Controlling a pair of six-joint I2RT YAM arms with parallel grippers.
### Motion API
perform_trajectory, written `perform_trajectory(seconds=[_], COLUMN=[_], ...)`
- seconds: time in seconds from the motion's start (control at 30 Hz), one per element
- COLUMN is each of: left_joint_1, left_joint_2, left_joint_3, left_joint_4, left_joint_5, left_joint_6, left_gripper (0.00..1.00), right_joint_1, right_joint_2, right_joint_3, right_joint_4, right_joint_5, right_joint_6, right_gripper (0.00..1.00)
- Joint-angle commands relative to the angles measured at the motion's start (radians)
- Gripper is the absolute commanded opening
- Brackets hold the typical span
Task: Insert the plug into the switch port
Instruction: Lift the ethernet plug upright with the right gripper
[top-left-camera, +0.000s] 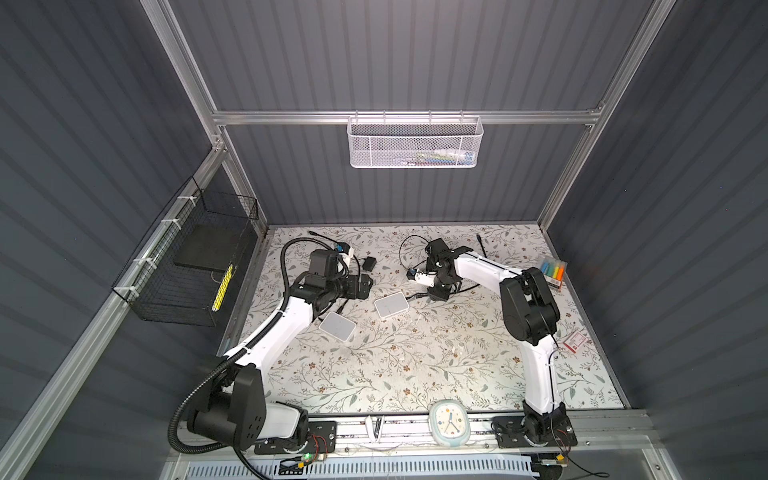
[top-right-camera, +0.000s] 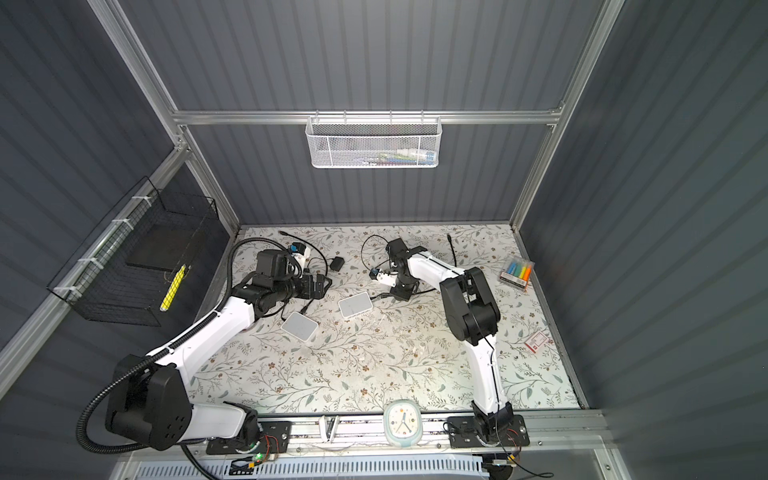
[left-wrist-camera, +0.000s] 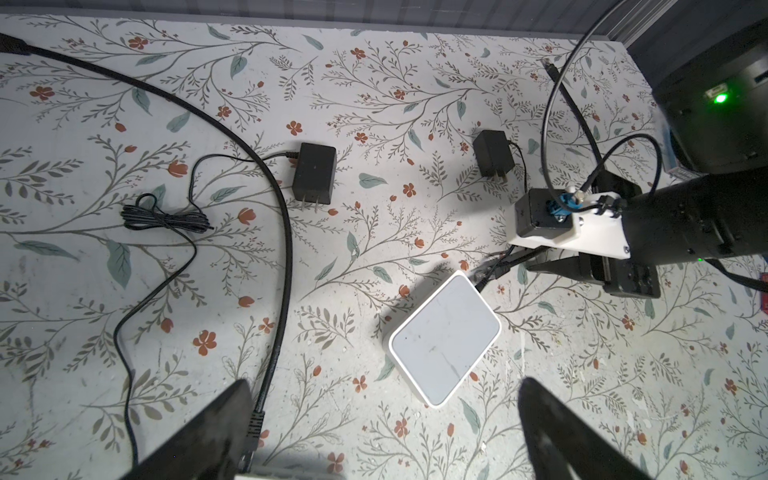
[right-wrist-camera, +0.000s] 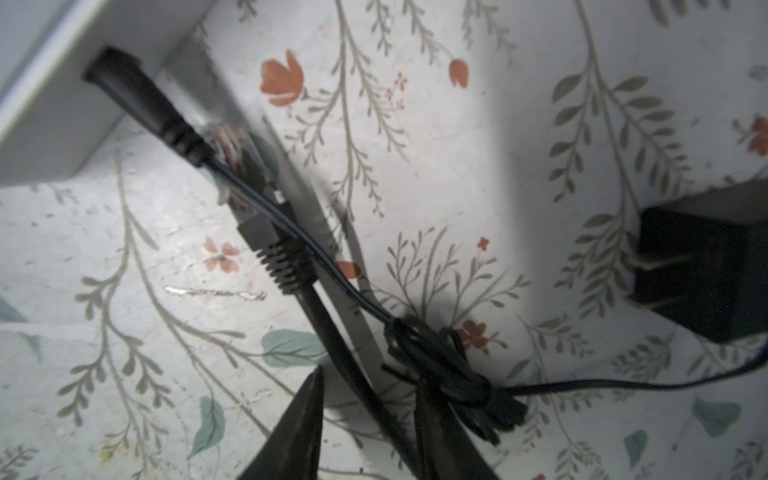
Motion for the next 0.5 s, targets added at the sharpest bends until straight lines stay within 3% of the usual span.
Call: perform_trajectory(seconds=[0.0, 0.2, 0.47], left_joint_1=[0.004, 0.004, 0.005], left_joint_2=[0.008, -0.001, -0.016], left_joint_3=[0.025, 0.012, 0.0], left_joint_4=[-0.008, -0.006, -0.002], left_joint_5=[0.0, -0.005, 0.01], left_joint_6=[0.019, 0.019, 0.013], left_gripper=[1.0, 1.0, 1.0], right_joint_1=[-0.008, -0.008, -0.002], right_joint_2=[0.021, 0.027, 0.066], right_joint_3=[-0.013, -0.019, -0.009], right_joint_4=[-0.018, -0.033, -0.067], right_joint_5=[-0.017, -0.056, -0.04], right_joint_6=[-0.003, 0.001, -0.024], right_gripper=[0.37, 0.28, 0.34])
